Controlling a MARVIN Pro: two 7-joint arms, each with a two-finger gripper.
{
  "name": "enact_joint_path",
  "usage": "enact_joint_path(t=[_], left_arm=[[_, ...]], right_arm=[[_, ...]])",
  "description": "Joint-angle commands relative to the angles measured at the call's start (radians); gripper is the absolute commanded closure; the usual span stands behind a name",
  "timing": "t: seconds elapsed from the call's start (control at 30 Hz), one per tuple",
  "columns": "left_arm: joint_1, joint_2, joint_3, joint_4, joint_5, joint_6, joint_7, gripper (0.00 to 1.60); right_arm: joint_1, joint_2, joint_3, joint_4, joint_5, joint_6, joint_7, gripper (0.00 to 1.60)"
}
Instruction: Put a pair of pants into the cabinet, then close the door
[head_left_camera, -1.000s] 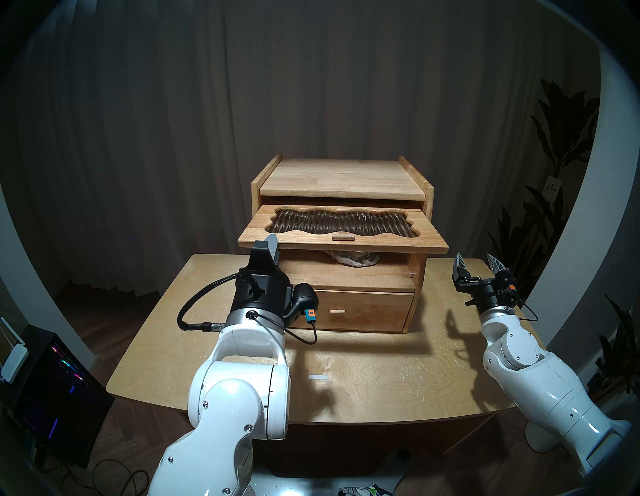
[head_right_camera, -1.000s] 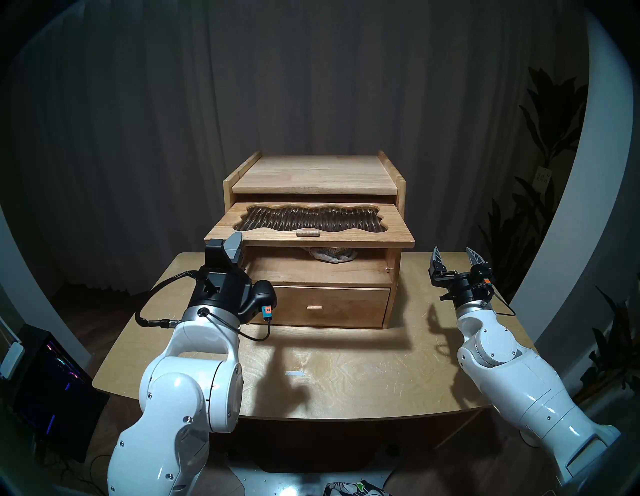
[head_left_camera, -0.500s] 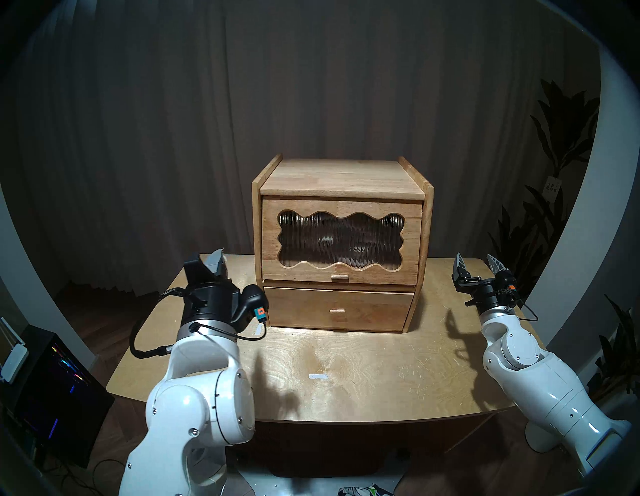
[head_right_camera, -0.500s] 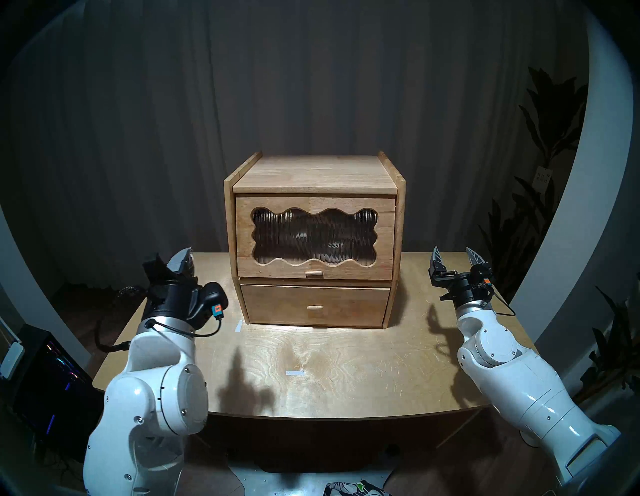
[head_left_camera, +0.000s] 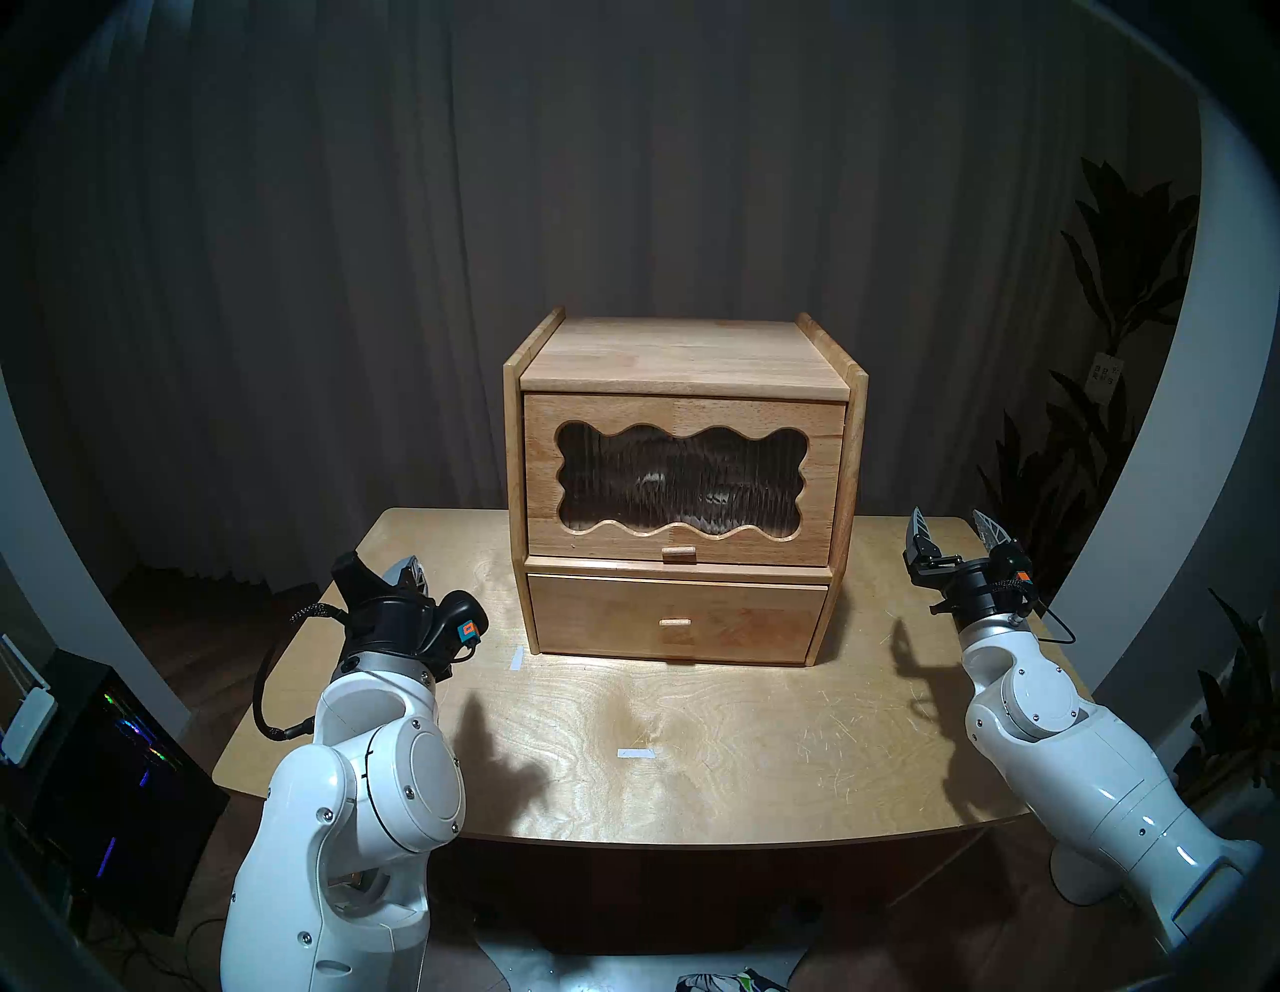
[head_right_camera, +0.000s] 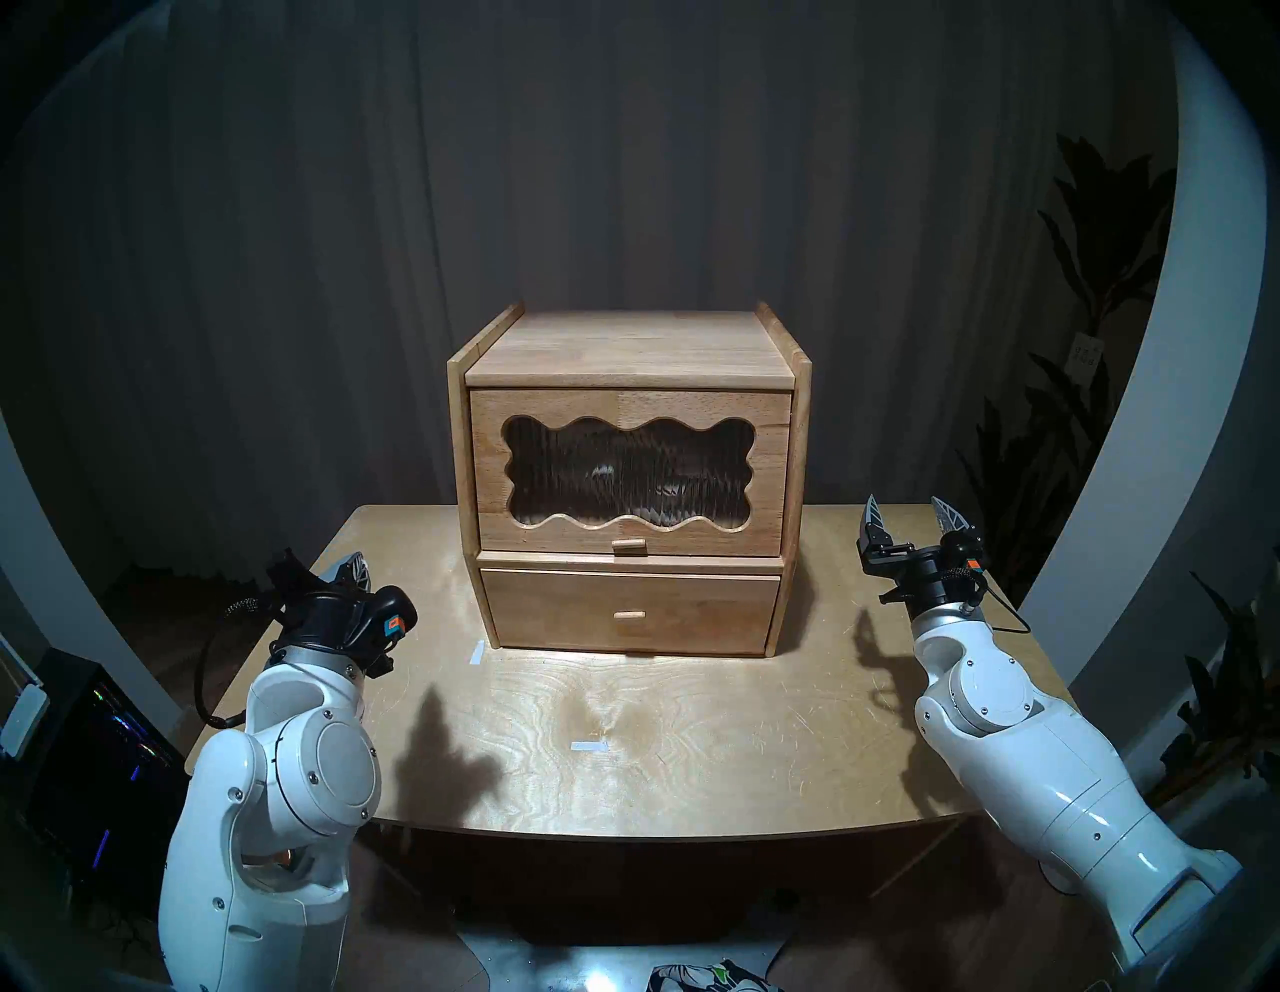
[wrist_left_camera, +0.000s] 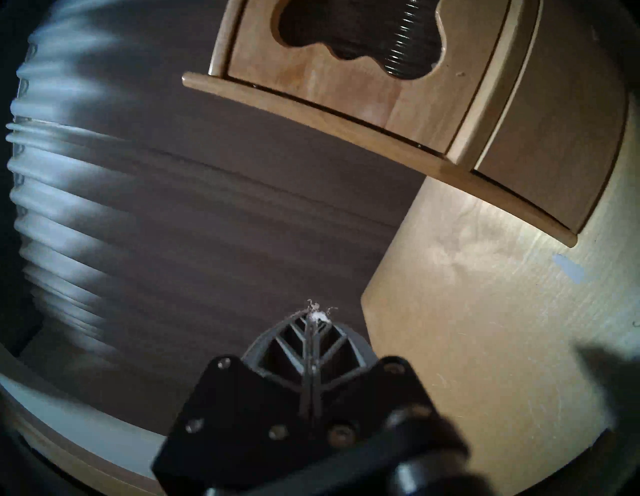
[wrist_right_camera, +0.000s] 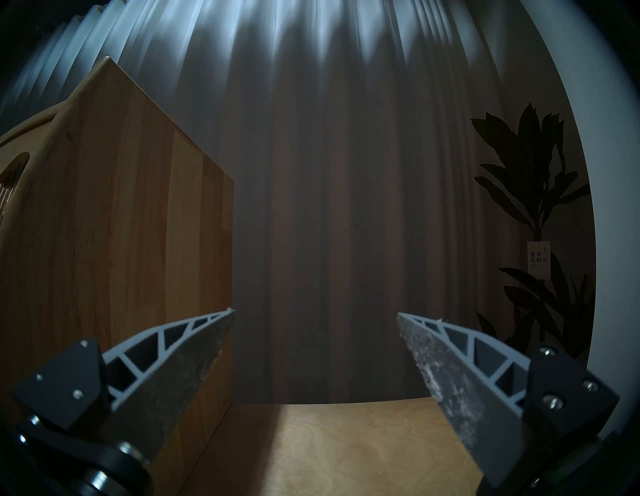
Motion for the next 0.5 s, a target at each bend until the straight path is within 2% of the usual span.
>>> enact_joint_path(t=[0.0,0.23,0.47], left_arm=[[-0.099,-0.020,-0.040,-0.018,-0.110,-0.042,-0.011,1.60],[-0.165,-0.045,-0.043,-0.067,-0.231,-0.088,-0.022,1.60],[-0.192,-0.067,-0.074,-0.088,-0.354,-0.132,-0.023,1.60]], right_arm=[[0.009,0.001,0.005,-0.008,0.000,-0.003,0.001,0.00],[0.010,0.001,0.004,-0.007,-0.001,-0.004,0.001,0.00],[0.044,0.020,0.028,-0.033,-0.013,-0.015,0.003,0.00]])
